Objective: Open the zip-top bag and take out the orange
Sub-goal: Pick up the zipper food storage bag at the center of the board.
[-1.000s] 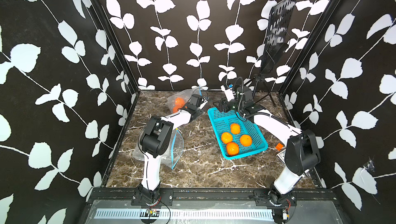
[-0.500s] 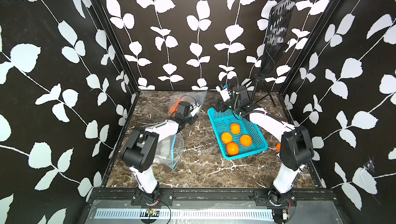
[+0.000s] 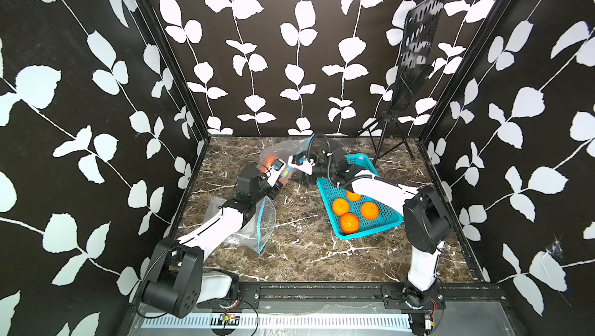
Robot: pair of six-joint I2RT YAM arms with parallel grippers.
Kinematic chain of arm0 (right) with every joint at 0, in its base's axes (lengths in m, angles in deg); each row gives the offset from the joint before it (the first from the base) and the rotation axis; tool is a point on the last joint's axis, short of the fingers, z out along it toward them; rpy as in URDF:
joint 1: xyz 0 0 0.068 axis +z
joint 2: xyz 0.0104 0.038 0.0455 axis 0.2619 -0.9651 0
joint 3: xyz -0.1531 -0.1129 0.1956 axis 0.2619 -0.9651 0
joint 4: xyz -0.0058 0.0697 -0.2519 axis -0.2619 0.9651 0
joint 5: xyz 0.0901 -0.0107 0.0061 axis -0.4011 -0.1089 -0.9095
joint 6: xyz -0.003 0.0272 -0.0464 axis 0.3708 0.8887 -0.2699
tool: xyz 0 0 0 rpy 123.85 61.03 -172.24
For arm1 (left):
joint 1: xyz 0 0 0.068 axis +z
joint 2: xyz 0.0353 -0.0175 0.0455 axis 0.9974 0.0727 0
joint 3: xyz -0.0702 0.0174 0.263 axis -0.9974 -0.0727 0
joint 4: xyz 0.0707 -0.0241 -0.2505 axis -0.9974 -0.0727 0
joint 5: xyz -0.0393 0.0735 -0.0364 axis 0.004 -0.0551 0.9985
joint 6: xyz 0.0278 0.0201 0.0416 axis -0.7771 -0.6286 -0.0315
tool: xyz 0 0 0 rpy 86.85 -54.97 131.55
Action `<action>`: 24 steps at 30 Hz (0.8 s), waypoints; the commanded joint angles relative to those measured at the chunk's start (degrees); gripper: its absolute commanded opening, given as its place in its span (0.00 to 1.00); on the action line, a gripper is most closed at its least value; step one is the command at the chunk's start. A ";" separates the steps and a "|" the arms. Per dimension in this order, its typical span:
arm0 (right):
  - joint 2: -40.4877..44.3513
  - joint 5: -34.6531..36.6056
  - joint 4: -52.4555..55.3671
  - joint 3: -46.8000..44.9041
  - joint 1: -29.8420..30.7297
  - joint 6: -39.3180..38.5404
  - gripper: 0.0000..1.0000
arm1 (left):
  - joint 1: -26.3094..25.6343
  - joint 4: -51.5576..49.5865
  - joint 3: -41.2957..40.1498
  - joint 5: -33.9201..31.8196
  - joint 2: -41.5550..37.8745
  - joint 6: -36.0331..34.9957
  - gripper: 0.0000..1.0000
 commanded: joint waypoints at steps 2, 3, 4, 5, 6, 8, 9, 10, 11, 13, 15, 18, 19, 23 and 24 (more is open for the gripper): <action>0.91 -1.35 -1.04 1.70 1.59 -9.64 0.79 | 3.26 4.15 -2.66 9.43 -3.00 3.33 0.00; 0.57 -1.25 0.52 2.71 2.02 -10.98 0.76 | 3.59 4.26 -2.92 10.14 -3.26 3.67 0.00; 0.43 -0.34 2.09 3.16 2.48 -12.62 0.75 | 3.89 3.90 -2.87 10.91 -3.32 3.72 0.00; 0.38 0.52 2.80 3.31 2.96 -13.93 0.74 | 3.95 3.77 -2.98 11.33 -3.40 3.76 0.00; 0.55 1.26 3.08 3.20 3.29 -14.81 0.72 | 4.04 3.76 -2.98 12.22 -3.27 3.89 0.00; 0.69 1.67 3.02 3.29 3.83 -15.28 0.67 | 4.28 3.79 -3.09 13.66 -3.06 4.13 0.00; 0.64 2.06 3.81 3.73 4.19 -16.18 0.57 | 4.30 4.10 -3.25 14.26 -2.81 4.32 0.00; 0.37 2.37 5.36 4.53 4.44 -17.13 0.50 | 4.33 4.47 -3.37 14.61 -2.67 4.50 0.00; 0.06 2.82 6.52 5.25 4.66 -17.42 0.49 | 4.38 4.84 -3.61 14.54 -2.55 4.76 0.00; -0.45 2.74 7.28 6.06 4.84 -17.42 0.49 | 4.57 4.82 -3.64 14.88 -2.21 4.86 0.00; -0.50 2.98 7.22 6.14 5.09 -17.66 0.45 | 4.65 4.62 -3.55 15.12 -2.06 4.95 0.00; 0.02 2.94 7.74 6.03 5.46 -18.03 0.38 | 4.75 4.83 -3.64 14.98 -1.96 4.95 0.00; 0.24 2.78 7.66 5.94 5.48 -17.81 0.35 | 4.76 4.81 -3.47 15.03 -1.72 5.03 0.00; -0.14 5.28 10.42 7.44 5.44 -18.44 0.24 | 5.02 5.31 -3.53 15.28 -1.33 5.26 0.00; -0.30 6.13 11.05 7.63 5.46 -18.81 0.24 | 5.06 5.26 -3.46 15.28 -1.24 5.29 0.00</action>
